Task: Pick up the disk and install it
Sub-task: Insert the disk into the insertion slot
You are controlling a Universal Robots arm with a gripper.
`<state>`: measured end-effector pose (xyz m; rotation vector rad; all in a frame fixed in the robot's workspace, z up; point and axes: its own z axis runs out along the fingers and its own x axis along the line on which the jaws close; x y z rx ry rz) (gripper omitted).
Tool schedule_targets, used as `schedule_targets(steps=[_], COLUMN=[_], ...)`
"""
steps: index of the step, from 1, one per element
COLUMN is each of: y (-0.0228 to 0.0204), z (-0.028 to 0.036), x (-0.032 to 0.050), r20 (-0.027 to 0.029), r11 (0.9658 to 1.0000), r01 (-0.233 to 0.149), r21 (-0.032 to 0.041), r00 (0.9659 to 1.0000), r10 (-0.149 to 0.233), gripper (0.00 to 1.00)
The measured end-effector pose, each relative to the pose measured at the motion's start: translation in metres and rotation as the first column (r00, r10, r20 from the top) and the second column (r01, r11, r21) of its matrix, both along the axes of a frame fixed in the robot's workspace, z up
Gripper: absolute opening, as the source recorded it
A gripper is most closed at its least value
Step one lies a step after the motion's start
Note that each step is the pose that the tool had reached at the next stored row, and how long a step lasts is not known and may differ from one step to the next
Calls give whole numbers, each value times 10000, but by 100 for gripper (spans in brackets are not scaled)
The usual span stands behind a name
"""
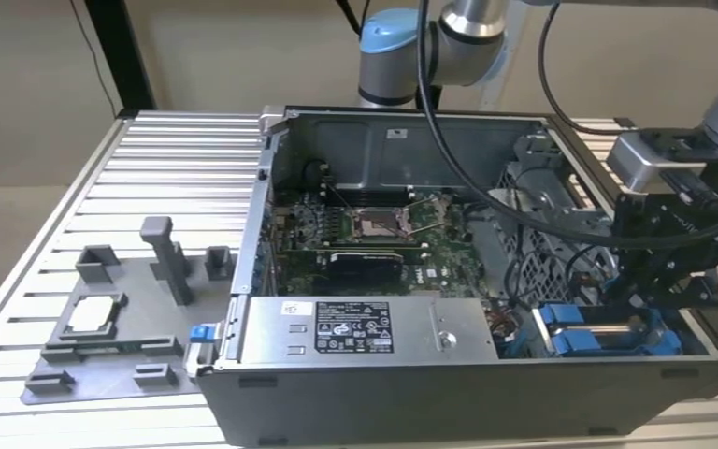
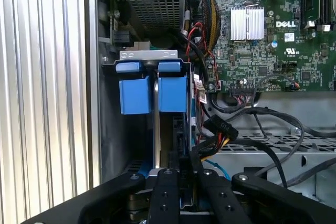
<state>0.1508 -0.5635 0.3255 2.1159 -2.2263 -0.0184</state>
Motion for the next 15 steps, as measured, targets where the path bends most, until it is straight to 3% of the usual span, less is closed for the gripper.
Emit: schedule_targets(steps=[2, 3, 5, 6, 8, 15], y=[1, 0, 0, -1, -1, -1], z=[21, 54, 158, 190, 228, 249], x=[0, 1, 1, 1, 0, 0], r20=[0, 4, 1, 0, 0, 1], r11=[10000, 10000, 10000, 10000, 10000, 10000], r01=[0, -1, -1, -1, -1, -1], r21=[15, 35, 2, 7, 3, 0], r00=[10000, 10000, 10000, 10000, 10000, 10000], r10=[0, 1, 1, 1, 1, 1], gripper=[0, 0, 0, 100, 100, 100])
